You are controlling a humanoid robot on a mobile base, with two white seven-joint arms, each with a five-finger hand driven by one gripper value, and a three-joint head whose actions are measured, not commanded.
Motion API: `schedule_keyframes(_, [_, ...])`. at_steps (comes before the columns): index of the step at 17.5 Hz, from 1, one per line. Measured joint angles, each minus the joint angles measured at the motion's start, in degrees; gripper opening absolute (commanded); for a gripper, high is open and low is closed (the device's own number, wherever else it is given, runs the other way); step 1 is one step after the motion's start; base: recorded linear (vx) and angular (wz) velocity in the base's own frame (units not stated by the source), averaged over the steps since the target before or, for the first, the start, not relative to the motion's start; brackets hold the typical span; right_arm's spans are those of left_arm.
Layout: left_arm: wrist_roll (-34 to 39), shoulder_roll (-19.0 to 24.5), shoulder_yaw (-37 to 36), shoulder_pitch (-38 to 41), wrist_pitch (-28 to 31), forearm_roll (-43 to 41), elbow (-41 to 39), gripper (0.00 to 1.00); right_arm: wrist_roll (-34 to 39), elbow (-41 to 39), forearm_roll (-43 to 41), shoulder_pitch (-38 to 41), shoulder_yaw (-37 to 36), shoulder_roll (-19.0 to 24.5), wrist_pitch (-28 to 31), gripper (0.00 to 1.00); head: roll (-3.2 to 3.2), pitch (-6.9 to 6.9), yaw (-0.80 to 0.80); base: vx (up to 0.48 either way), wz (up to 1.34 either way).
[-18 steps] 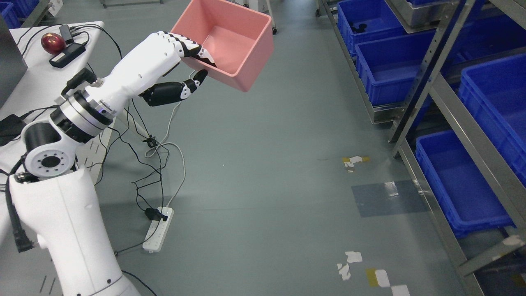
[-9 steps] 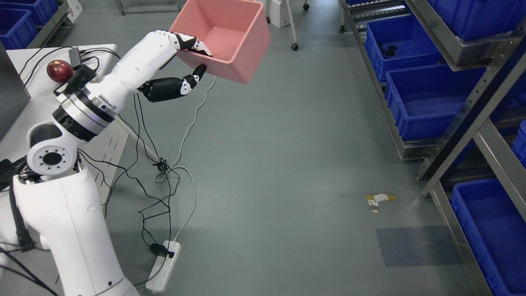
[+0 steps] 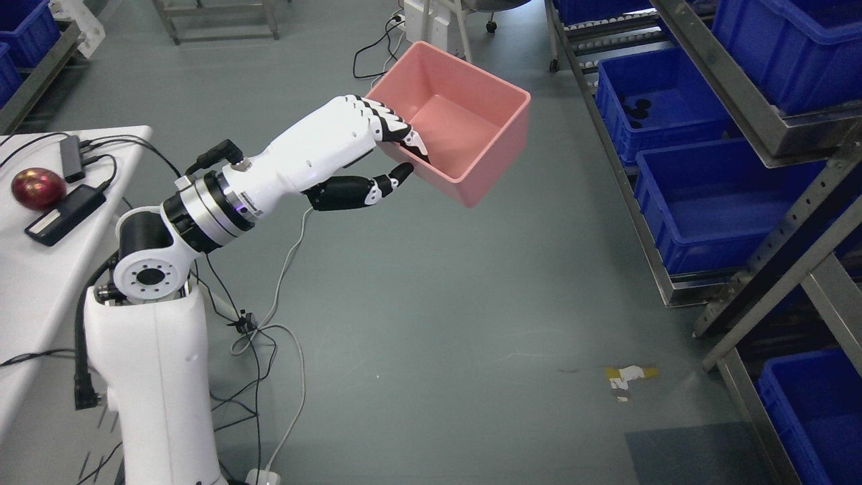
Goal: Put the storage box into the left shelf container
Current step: 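Hold the pink box up in the left hand while turning toward the bin rack, then carry the pink box with the left hand toward the open blue bin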
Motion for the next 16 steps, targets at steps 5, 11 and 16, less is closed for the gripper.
schedule_keyframes(5, [0.1, 0.0, -2.3, 0.4, 0.0, 0.9, 0.0, 0.03, 0.0, 0.0, 0.0, 0.0, 0.0, 0.0, 0.0, 1.0, 0.0, 0.0, 0.0, 0.241, -0.36])
schedule_keyframes(11, [0.1, 0.0, -5.4, 0.6, 0.0, 1.8, 0.0, 0.03, 0.0, 0.0, 0.0, 0.0, 0.0, 0.0, 0.0, 1.0, 0.0, 0.0, 0.0, 0.22, -0.65])
schedule_keyframes(16, [0.2, 0.0, -7.5, 0.6, 0.0, 2.4, 0.0, 0.03, 0.0, 0.0, 0.0, 0.0, 0.0, 0.0, 0.0, 1.0, 0.0, 0.0, 0.0, 0.167, -0.74])
